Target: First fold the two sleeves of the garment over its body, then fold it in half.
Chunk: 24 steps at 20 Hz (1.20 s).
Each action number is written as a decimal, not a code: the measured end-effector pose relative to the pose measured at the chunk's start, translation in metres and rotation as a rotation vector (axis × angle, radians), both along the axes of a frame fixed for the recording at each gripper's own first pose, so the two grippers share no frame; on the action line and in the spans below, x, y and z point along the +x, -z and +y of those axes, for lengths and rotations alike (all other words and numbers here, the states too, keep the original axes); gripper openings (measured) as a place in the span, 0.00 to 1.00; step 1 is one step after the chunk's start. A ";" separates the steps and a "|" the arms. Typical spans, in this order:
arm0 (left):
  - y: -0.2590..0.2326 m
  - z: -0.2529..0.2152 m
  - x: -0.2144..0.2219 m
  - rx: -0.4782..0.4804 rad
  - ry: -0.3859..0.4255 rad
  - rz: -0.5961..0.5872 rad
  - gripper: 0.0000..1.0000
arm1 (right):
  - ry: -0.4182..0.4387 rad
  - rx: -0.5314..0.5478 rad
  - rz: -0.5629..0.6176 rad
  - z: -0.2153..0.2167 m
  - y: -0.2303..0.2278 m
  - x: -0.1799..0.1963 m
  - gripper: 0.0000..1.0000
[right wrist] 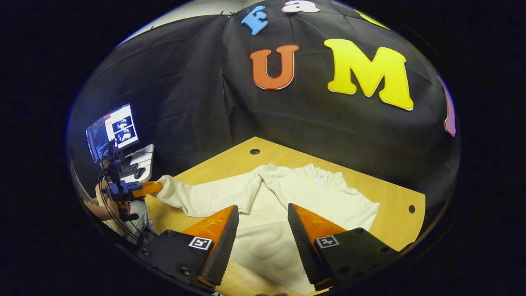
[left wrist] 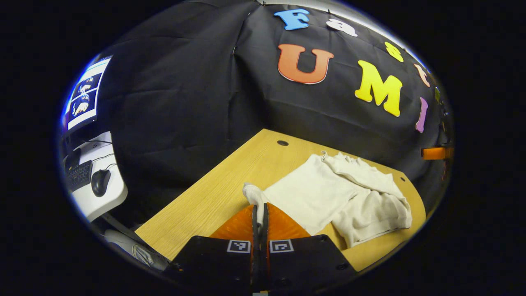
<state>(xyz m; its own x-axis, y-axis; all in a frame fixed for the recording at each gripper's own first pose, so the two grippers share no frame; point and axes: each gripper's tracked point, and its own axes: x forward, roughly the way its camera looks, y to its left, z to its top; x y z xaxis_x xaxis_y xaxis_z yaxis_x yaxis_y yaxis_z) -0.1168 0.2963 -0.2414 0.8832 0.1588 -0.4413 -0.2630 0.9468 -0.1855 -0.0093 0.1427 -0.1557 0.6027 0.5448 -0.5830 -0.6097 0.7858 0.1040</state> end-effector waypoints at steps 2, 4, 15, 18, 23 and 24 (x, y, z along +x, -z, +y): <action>-0.027 -0.016 0.021 0.004 0.038 -0.039 0.03 | 0.037 0.027 -0.001 -0.018 -0.010 0.003 0.77; -0.046 -0.034 0.037 0.017 0.086 -0.059 0.03 | 0.075 0.058 -0.012 -0.034 -0.023 0.006 0.81; -0.145 -0.143 0.140 -0.006 0.329 -0.205 0.03 | 0.338 0.102 -0.142 -0.167 -0.067 0.006 0.84; -0.165 -0.183 0.169 -0.024 0.410 -0.237 0.03 | 0.426 0.115 -0.165 -0.206 -0.076 0.000 0.81; -0.197 -0.268 0.209 -0.043 0.577 -0.289 0.03 | 0.566 0.128 -0.195 -0.266 -0.086 -0.016 0.81; -0.201 -0.287 0.217 -0.048 0.610 -0.294 0.02 | 0.593 0.127 -0.198 -0.277 -0.087 -0.021 0.81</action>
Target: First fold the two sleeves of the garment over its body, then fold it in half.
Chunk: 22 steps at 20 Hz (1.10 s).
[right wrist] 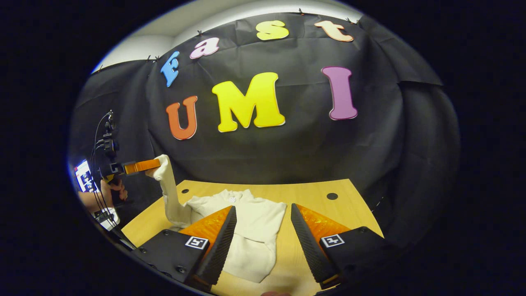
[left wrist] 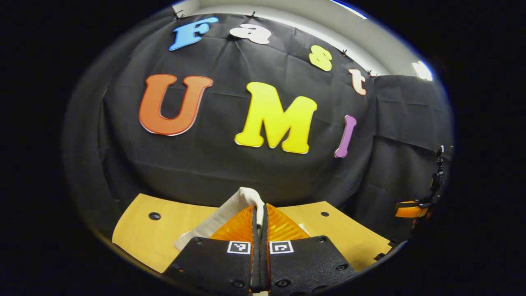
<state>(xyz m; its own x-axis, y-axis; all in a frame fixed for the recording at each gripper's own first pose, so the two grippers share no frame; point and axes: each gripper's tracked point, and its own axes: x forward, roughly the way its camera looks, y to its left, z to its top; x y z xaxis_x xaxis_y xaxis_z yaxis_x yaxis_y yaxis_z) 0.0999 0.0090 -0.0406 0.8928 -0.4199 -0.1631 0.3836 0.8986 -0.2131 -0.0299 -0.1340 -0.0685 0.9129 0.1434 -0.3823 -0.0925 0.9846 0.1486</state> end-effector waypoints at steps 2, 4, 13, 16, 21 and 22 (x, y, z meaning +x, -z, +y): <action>0.000 -0.039 0.012 -0.003 0.066 -0.001 0.03 | 0.056 0.004 0.001 -0.024 0.000 -0.009 0.84; 0.009 -0.075 0.021 -0.002 0.128 0.013 0.03 | 0.109 -0.001 0.003 -0.048 0.000 -0.022 0.84; 0.127 -0.187 0.062 0.034 0.265 0.184 0.03 | 0.283 -0.085 0.090 -0.121 0.013 -0.075 0.84; 0.175 -0.216 0.071 0.071 0.293 0.246 0.03 | 0.296 -0.112 0.132 -0.126 0.019 -0.082 0.84; 0.246 -0.233 0.085 0.152 0.238 0.351 0.03 | 0.288 -0.152 0.171 -0.120 0.023 -0.082 0.84; 0.253 -0.236 0.088 0.159 0.222 0.351 0.03 | 0.283 -0.154 0.173 -0.117 0.023 -0.080 0.84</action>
